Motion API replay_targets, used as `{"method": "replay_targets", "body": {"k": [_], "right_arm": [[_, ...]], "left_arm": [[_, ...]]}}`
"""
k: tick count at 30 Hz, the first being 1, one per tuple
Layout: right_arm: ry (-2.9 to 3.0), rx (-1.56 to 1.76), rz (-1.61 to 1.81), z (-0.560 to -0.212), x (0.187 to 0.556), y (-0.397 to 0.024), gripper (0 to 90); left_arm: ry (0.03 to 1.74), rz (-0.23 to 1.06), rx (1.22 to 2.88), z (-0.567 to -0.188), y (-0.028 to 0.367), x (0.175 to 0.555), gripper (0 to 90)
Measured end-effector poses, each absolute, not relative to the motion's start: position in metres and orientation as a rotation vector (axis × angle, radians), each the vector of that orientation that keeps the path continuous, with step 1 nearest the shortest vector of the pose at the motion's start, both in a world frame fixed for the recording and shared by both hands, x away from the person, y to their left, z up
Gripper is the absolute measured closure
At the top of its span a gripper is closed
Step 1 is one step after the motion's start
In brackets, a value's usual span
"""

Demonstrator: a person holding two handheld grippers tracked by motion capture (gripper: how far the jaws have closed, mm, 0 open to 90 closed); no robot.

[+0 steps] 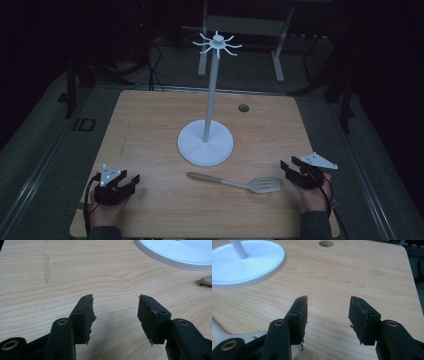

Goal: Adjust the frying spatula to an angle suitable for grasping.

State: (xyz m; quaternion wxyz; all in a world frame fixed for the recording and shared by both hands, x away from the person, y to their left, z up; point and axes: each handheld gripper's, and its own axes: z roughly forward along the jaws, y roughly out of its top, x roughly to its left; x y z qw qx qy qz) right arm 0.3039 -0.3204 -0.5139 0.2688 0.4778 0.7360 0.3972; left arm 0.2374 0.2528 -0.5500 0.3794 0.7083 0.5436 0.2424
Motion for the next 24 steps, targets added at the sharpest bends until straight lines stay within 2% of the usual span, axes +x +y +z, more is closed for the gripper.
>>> {"method": "replay_targets", "body": {"k": [11, 24], "right_arm": [[2.094, 1.136, 1.094, -0.48, 0.303, -0.3, 58.0], [2.238, 1.014, 1.04, -0.475, 0.312, -0.262, 60.1]], "left_arm": [[1.372, 0.614, 1.846, -0.551, 0.249, 0.239, 49.1], [1.358, 0.616, 1.875, -0.551, 0.246, 0.239, 49.3]]}}
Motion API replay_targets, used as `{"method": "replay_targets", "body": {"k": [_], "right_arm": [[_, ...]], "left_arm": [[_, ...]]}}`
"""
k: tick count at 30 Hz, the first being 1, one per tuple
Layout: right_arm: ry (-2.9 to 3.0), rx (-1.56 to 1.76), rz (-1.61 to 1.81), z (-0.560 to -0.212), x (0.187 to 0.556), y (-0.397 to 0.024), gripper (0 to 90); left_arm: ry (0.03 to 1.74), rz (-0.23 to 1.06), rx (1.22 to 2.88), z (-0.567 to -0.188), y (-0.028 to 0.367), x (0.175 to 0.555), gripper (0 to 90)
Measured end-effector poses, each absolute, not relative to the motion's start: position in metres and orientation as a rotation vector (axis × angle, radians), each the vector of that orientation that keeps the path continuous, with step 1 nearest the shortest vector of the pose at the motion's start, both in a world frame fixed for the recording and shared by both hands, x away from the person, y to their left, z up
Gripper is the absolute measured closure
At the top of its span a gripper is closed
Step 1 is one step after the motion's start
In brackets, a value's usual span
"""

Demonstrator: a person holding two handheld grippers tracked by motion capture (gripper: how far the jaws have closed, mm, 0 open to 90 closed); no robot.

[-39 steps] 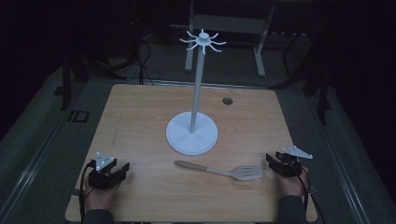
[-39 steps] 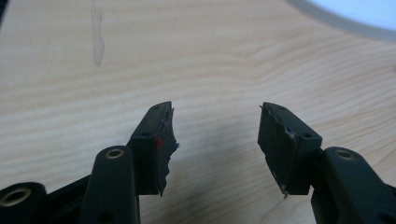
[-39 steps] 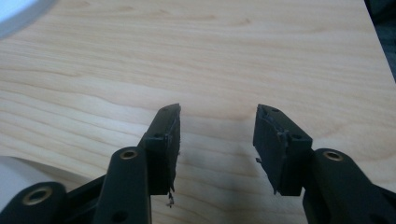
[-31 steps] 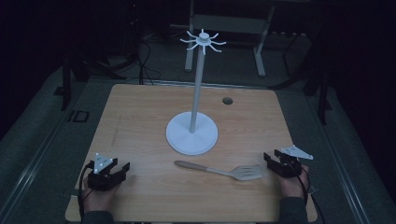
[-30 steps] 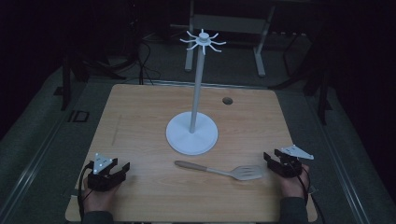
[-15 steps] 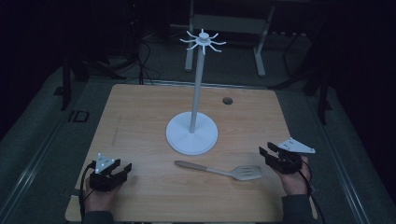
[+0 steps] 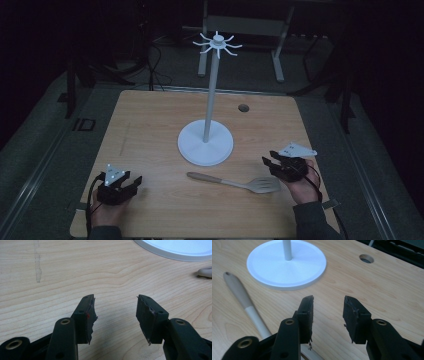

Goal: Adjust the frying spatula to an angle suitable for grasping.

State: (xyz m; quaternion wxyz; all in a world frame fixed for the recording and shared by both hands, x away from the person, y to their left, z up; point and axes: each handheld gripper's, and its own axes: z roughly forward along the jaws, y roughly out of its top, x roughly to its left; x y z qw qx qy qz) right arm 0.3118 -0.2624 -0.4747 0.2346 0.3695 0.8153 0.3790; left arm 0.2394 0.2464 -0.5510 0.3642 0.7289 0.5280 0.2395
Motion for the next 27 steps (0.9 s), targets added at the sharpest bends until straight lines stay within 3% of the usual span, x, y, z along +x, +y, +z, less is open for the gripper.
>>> {"method": "replay_targets", "body": {"k": [27], "right_arm": [[2.463, 0.799, 0.924, -0.472, 0.321, -0.206, 60.6]], "left_arm": [[1.325, 0.615, 1.896, -0.55, 0.243, 0.24, 49.3]]}}
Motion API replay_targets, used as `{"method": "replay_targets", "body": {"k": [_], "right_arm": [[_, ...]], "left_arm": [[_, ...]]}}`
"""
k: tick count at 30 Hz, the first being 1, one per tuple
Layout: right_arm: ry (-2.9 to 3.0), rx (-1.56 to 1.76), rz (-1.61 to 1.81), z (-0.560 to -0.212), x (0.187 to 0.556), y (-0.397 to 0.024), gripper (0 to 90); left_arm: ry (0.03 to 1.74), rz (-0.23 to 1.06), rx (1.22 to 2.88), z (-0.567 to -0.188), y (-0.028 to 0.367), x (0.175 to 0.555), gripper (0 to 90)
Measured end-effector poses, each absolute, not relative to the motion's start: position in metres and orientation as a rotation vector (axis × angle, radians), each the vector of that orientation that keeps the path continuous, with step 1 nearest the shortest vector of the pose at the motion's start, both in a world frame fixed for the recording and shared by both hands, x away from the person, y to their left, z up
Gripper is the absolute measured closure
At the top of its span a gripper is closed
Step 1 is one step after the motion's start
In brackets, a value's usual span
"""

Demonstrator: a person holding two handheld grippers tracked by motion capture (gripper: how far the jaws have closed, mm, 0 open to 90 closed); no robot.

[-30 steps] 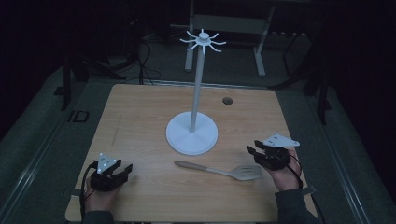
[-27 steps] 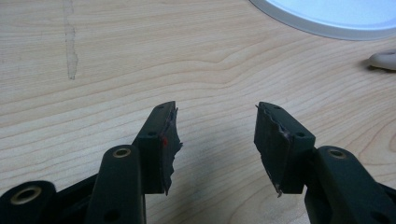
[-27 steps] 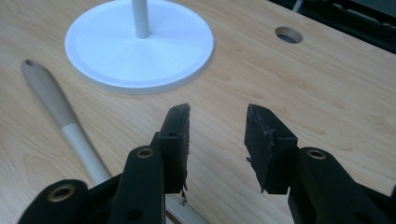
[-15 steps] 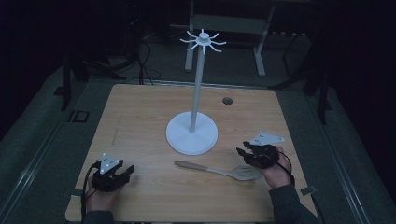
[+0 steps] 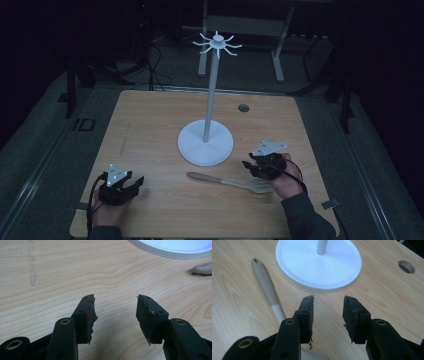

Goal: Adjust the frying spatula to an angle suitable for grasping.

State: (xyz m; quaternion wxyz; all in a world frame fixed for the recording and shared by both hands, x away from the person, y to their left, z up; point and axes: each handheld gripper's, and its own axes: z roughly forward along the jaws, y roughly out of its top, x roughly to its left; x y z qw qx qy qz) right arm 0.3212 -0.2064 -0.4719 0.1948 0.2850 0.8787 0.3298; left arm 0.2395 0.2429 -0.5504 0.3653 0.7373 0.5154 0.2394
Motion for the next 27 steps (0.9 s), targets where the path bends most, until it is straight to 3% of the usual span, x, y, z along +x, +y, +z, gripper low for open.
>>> {"method": "replay_targets", "body": {"k": [27], "right_arm": [[2.665, 0.612, 0.781, -0.496, 0.324, -0.152, 60.0]], "left_arm": [[1.324, 0.619, 1.9, -0.55, 0.243, 0.24, 49.3]]}}
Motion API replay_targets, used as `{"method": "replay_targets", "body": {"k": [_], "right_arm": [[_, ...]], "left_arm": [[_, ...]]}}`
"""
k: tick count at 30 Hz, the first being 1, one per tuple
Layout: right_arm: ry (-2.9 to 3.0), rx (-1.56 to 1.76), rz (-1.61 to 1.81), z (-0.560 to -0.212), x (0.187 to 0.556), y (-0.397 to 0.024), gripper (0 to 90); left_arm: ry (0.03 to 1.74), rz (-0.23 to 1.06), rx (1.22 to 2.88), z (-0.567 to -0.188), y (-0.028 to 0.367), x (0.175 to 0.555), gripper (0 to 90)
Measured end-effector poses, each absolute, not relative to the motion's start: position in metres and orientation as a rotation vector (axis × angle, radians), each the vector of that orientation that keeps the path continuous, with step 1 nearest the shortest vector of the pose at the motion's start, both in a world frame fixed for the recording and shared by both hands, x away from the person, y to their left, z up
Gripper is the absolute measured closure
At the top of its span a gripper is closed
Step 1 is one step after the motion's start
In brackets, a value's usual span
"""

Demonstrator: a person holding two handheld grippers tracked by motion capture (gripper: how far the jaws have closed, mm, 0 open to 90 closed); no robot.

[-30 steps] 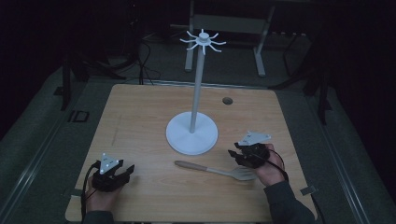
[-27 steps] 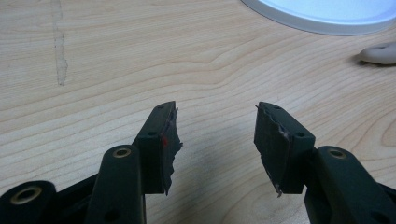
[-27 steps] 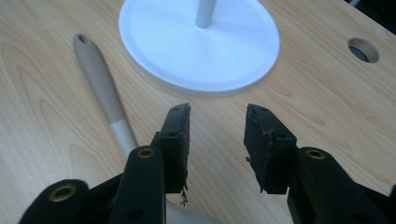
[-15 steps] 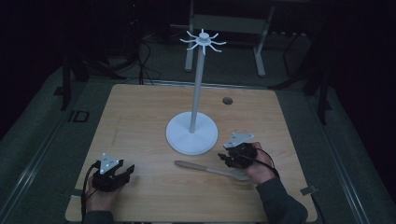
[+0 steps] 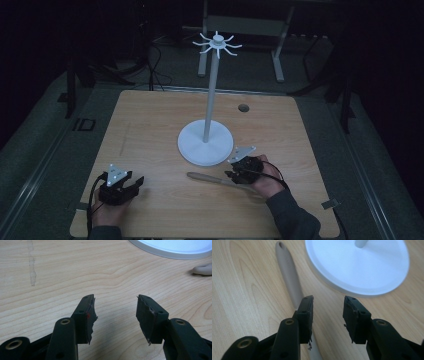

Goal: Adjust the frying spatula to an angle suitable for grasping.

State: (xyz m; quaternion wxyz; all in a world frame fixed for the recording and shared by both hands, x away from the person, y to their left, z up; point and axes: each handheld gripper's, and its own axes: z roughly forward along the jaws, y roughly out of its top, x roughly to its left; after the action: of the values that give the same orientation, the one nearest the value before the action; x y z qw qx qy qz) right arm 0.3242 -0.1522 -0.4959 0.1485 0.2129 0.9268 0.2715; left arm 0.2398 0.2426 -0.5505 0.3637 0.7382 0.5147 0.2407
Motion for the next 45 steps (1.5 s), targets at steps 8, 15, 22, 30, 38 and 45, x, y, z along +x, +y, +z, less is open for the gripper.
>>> {"method": "replay_targets", "body": {"k": [8, 15, 22, 30, 38, 45], "right_arm": [[2.724, 0.585, 0.729, -0.507, 0.326, -0.142, 61.8], [2.789, 0.557, 0.682, -0.518, 0.327, -0.133, 63.8], [2.849, 0.54, 0.646, -0.529, 0.329, -0.125, 65.7], [2.907, 0.541, 0.642, -0.537, 0.334, -0.122, 68.2], [2.838, 0.487, 0.641, -0.535, 0.33, -0.123, 74.1], [2.746, 0.656, 0.67, -0.527, 0.342, -0.14, 74.8]], "left_arm": [[1.323, 0.619, 1.9, -0.55, 0.243, 0.24, 49.3], [1.323, 0.62, 1.9, -0.55, 0.243, 0.24, 49.3], [1.322, 0.622, 1.901, -0.55, 0.243, 0.24, 49.3], [1.322, 0.624, 1.903, -0.55, 0.242, 0.24, 49.2], [1.325, 0.623, 1.908, -0.55, 0.242, 0.24, 49.2], [1.324, 0.623, 1.908, -0.55, 0.242, 0.24, 49.2]]}}
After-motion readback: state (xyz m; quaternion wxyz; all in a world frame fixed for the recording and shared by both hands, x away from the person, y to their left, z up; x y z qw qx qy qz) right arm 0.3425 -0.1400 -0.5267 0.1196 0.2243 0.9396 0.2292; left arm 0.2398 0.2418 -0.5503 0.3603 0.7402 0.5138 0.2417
